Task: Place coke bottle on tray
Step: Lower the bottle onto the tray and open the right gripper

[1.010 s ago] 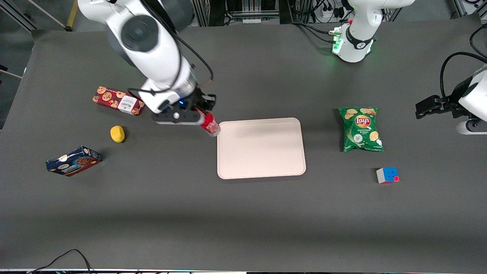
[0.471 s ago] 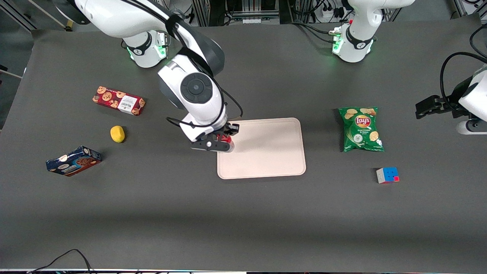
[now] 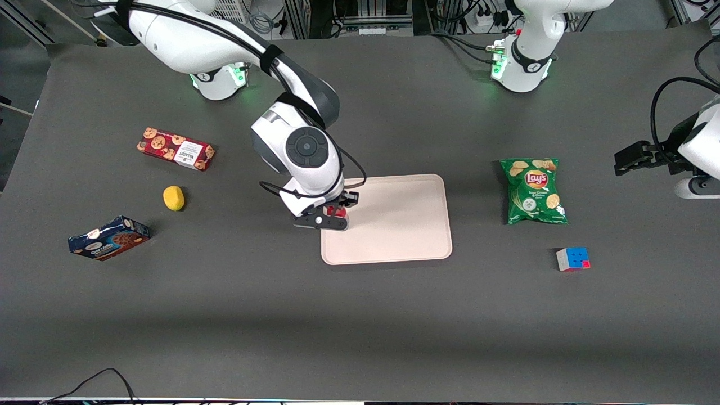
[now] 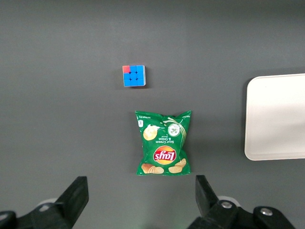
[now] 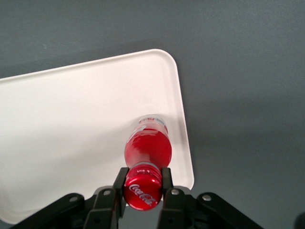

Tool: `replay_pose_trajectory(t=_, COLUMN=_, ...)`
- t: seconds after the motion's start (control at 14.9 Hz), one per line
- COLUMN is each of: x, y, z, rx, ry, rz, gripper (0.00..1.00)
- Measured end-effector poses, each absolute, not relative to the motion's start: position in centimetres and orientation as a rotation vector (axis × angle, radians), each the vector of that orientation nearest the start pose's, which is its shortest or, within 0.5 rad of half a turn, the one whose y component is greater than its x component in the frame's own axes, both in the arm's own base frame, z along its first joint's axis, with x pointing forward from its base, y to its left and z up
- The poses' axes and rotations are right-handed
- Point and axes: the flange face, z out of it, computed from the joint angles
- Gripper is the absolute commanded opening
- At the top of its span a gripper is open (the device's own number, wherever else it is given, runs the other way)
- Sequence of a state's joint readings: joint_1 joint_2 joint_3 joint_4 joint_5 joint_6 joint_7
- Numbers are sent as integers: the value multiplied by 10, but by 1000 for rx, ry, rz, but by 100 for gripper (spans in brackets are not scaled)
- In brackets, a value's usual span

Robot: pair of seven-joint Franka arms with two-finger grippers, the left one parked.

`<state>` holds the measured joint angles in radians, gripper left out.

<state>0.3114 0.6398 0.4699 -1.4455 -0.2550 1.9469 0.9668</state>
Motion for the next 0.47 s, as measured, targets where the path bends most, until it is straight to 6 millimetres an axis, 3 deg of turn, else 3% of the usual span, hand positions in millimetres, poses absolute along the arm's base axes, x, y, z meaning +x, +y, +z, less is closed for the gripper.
replay_pose_trajectory(t=0.2, x=550, y=438, z=330, rx=-3161, ry=245, rz=129, gripper=23)
replay_pose_trajectory(t=0.27, x=550, y=438, z=330, rx=-3159, ry=247, rz=126, gripper=33)
replay_pose_trajectory(t=0.34, x=551, y=438, z=331, rx=-3153, ry=248, rz=118, gripper=50)
replay_pose_trajectory(t=0.4, x=551, y=439, z=331, rx=-3150, ry=250, rz=114, gripper=57)
replay_pose_trajectory(t=0.47, x=551, y=439, z=331, rx=-3149, ry=251, rz=112, gripper=74)
